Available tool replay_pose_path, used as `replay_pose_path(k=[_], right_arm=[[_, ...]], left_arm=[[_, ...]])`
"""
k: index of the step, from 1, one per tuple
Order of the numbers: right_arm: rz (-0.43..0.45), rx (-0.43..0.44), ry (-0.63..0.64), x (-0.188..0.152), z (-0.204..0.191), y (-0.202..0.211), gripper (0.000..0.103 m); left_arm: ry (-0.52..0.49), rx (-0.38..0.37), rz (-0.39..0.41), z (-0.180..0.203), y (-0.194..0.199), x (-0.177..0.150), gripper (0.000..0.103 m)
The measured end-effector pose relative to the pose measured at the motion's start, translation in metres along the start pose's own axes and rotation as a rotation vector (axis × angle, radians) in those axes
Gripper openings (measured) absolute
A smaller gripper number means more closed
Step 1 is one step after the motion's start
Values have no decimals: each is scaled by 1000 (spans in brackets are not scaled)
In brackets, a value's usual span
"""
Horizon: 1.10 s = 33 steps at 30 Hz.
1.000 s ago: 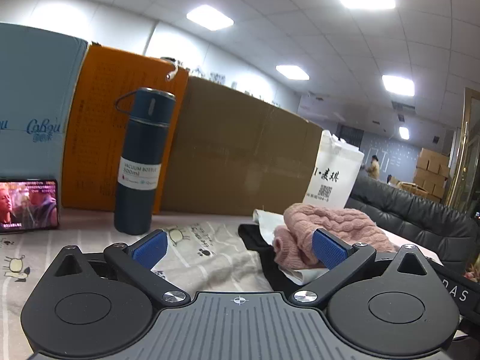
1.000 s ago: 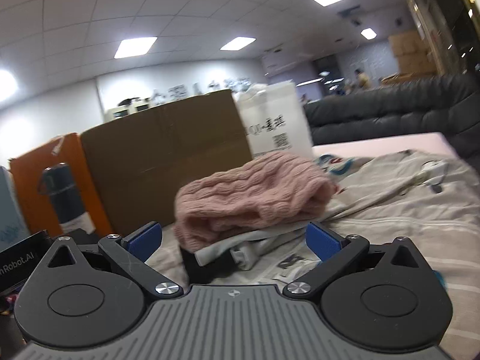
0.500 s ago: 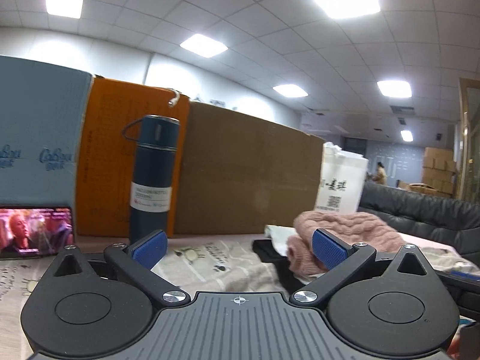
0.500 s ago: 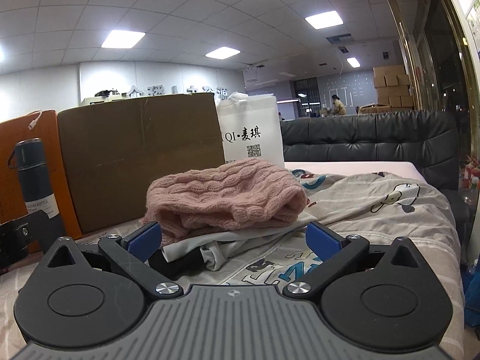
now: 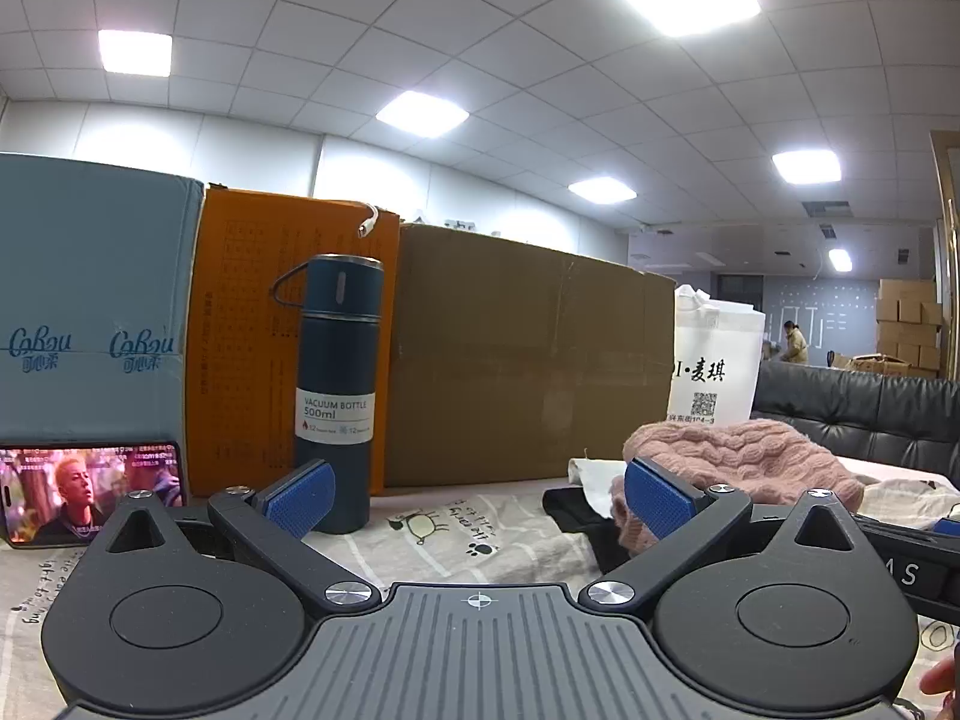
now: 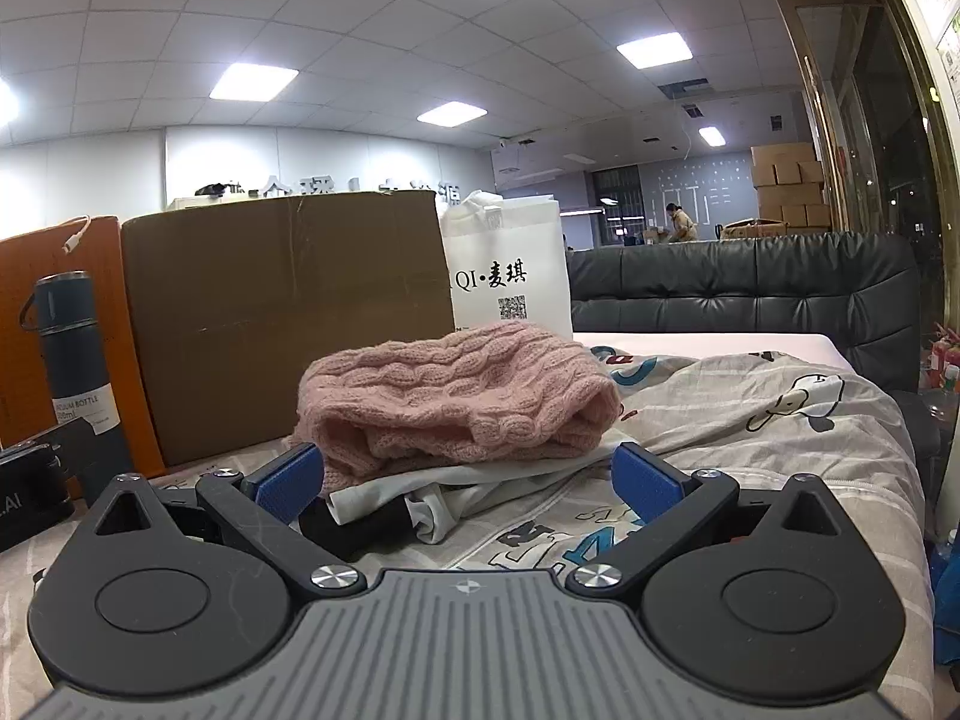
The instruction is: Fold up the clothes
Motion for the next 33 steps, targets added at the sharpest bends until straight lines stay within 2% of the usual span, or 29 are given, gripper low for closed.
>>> replay_pose_path(k=[33], right_arm=[[7,-4,-4,0,1,1,103]], left_arm=[[-26,-6,7,4,1,-2,103]])
Point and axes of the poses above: each gripper's, at about its wrist camera, not at the fingertips, and y roughly against the way its jaws point, z to its right, x to its top, the point moved 5 cm from there along -y, roughly the way its jaws point, and after that the axes turned 8 degrees about x, right-handed, at the moved point
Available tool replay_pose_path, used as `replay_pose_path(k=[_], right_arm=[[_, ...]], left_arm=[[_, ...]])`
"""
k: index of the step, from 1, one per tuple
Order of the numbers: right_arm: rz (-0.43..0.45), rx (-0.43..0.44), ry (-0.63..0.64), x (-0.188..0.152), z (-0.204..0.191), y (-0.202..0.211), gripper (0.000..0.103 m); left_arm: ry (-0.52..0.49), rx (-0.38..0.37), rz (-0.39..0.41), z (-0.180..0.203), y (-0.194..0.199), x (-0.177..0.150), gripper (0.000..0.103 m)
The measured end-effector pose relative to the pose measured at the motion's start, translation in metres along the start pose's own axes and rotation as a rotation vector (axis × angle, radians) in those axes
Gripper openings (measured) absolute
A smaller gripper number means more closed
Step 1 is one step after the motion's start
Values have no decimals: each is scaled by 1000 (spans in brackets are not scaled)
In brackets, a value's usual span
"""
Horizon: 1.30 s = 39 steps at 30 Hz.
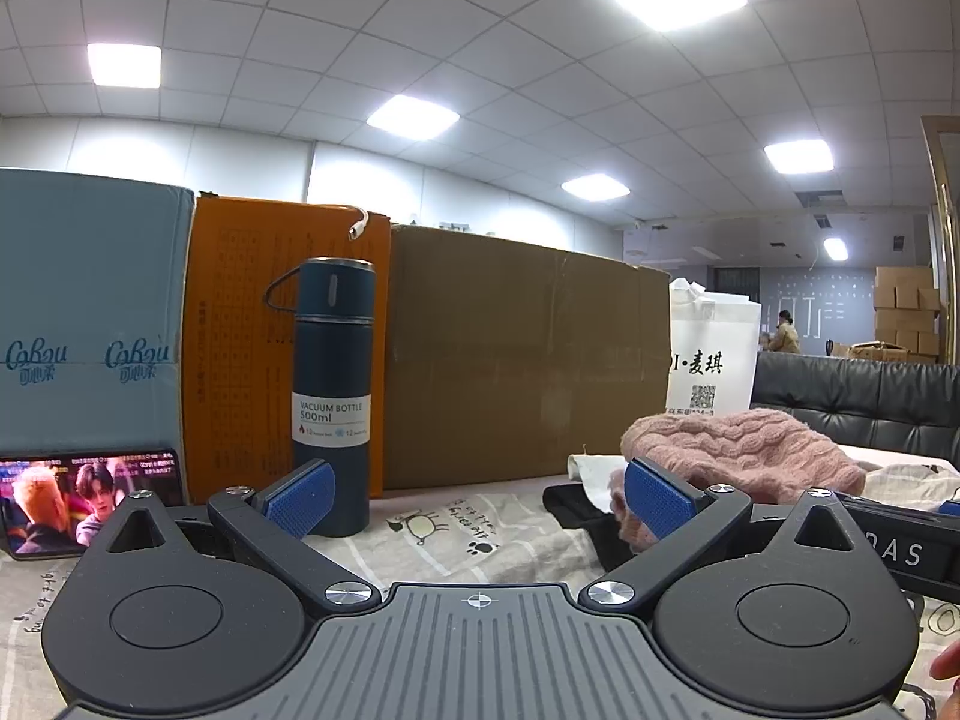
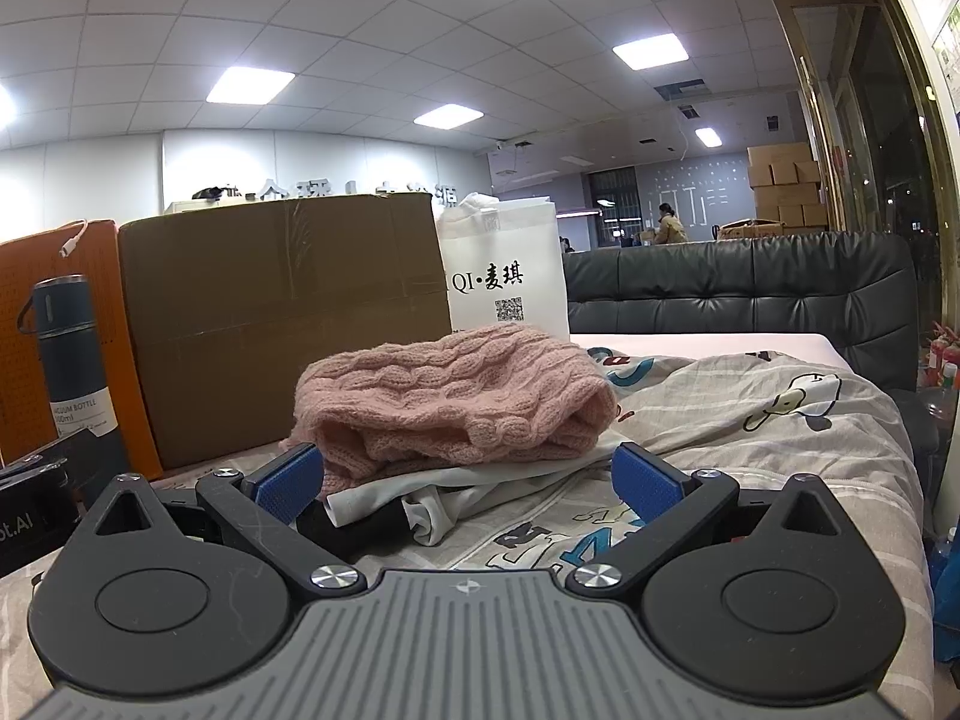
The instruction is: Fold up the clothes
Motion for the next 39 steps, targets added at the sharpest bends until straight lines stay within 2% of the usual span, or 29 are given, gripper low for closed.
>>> replay_pose_path(k=[39], right_arm=[[-24,3,-3,-1,0,-4,103]], left_arm=[[-4,3,5,0,1,0,103]])
Point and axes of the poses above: each gripper's, at about its wrist camera, not at the fingertips, and y roughly against the way its jaws point, z to its right, x to its top, the point moved 5 cm from there along -y, roughly the way its jaws point, and after that the axes turned 8 degrees about x, right-handed, at the moved point
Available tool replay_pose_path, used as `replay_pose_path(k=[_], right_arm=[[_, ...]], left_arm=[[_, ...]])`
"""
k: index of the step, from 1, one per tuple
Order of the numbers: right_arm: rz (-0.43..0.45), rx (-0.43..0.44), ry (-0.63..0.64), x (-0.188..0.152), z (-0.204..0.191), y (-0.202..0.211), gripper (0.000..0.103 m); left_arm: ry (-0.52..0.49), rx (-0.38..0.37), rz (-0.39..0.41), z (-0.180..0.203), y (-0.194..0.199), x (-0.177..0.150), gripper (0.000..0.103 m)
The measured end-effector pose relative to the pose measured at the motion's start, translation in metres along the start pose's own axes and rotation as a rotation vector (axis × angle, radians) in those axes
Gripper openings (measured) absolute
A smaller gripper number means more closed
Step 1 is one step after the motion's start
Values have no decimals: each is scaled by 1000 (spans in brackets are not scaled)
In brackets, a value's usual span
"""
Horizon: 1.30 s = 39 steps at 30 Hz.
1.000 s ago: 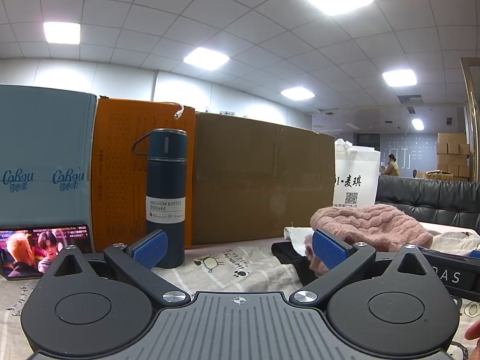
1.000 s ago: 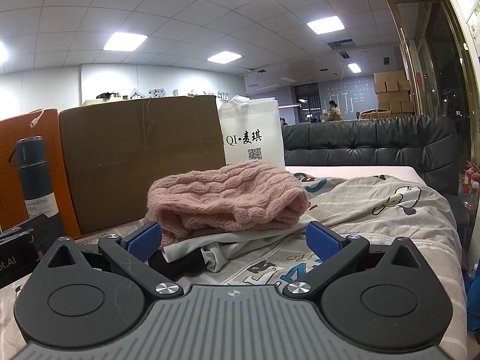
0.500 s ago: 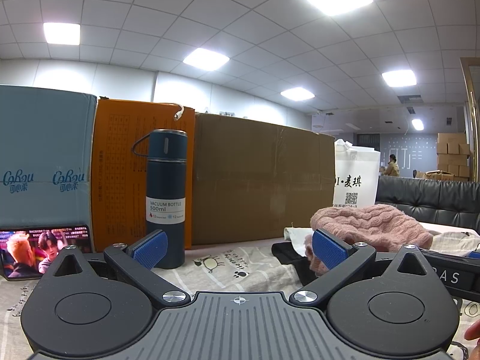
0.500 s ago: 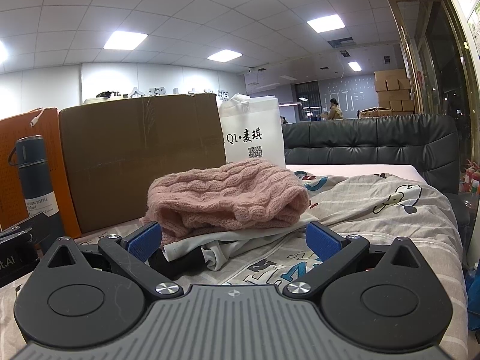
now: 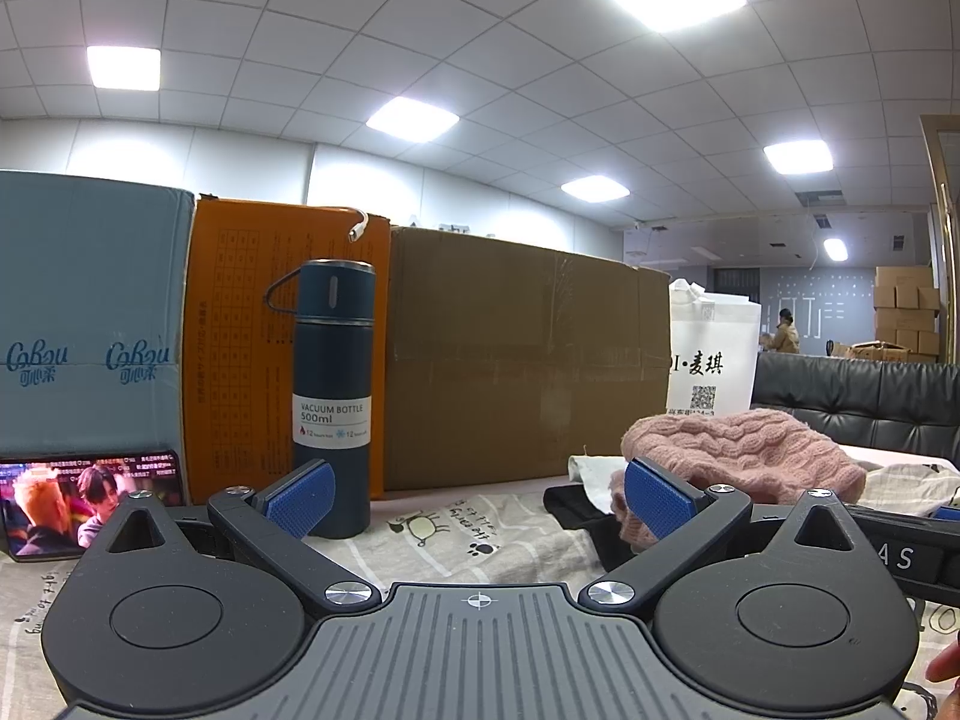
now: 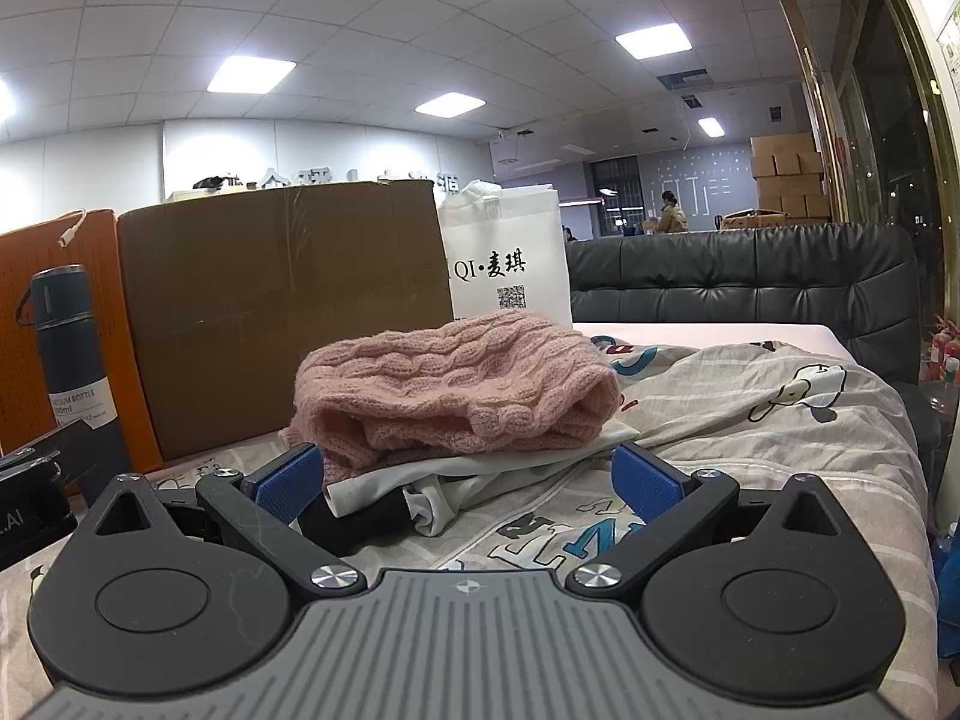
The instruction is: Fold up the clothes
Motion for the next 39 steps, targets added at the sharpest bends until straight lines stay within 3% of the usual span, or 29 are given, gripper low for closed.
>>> replay_pose_path(k=[39], right_arm=[[-11,1,1,-1,0,-2,103]], left_arm=[[3,-5,-8,0,-1,-1,103]])
Point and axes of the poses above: each gripper's, at about its wrist camera, not at the fingertips, and y roughly against the way its jaws point, z to its right, x to its top, the point moved 5 cm from there along -y, roughly the way its jaws point, and after that the axes turned 8 degrees about x, right-handed, at the moved point
